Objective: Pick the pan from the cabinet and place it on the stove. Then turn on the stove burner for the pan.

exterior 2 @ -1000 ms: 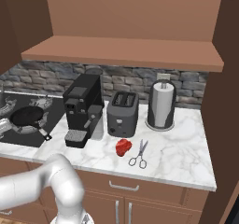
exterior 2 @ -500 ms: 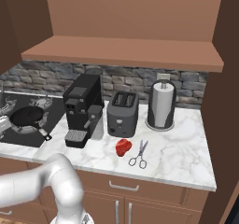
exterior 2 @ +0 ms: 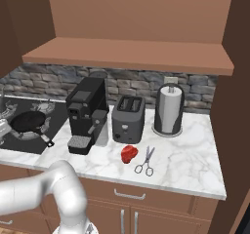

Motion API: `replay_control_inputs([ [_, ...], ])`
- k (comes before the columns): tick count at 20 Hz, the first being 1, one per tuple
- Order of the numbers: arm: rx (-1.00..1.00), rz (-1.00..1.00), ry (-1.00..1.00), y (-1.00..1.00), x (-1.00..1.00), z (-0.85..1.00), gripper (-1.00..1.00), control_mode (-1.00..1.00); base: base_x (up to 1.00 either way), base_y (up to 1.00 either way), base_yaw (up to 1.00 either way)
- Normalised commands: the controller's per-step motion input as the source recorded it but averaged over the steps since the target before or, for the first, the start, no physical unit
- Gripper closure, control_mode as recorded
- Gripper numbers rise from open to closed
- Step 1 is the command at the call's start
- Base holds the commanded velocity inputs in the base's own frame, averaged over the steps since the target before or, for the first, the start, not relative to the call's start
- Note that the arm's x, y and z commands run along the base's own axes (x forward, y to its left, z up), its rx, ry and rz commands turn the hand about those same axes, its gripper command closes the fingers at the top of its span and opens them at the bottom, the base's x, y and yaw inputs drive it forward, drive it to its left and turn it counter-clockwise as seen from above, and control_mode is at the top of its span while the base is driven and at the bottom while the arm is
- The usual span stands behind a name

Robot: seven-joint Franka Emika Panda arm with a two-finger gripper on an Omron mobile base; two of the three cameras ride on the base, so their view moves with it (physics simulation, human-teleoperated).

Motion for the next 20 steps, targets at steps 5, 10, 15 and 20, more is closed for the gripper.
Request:
replay_control_inputs([
  [5,-0.10,0.24,-0.05,0.00,-0.03,-0.37,1.00,-1.00,0.00,0.00,0.00],
  [10,-0.10,0.24,-0.05,0.00,-0.03,-0.38,1.00,-1.00,0.00,0.00,0.00],
  [15,-0.09,0.24,-0.04,0.00,0.00,-0.39,1.00,-1.00,0.00,0.00,0.00],
  [20,-0.09,0.25,-0.04,0.00,0.00,-0.43,1.00,-1.00,0.00,0.00,0.00],
])
